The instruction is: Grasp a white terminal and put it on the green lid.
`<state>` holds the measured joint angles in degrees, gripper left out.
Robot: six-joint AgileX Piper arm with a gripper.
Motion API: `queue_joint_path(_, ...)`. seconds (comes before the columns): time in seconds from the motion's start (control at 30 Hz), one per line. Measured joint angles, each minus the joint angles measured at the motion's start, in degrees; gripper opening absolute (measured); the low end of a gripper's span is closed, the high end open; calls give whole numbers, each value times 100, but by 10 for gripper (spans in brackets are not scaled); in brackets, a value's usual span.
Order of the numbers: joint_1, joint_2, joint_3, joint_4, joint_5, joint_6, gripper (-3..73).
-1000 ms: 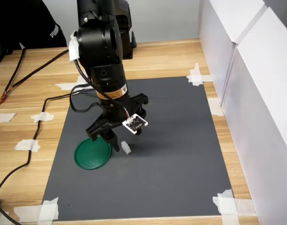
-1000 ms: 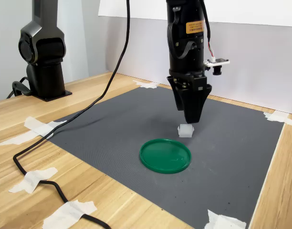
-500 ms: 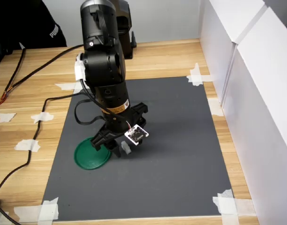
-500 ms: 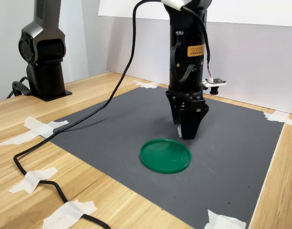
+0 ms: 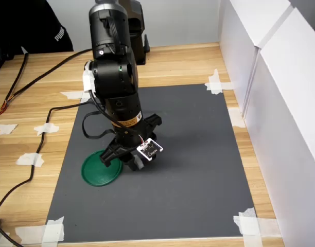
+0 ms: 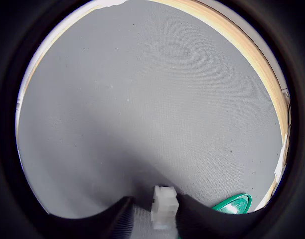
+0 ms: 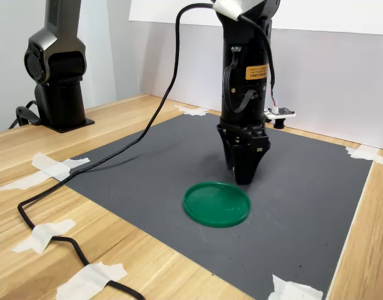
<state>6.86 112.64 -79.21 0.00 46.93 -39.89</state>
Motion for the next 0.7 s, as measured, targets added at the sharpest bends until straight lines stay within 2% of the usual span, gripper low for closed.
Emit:
queue_joint_path(0.17, 0, 0, 0, 0, 0, 13, 94)
queue_joint_path(0.53, -8, -406, -20, -42, 122, 141, 89)
queue_joint_path(0.6, -70, -589, -135, 68, 305, 141, 89)
queue_joint_path(0.7, -312, -778, -558, 472, 784, 69, 89)
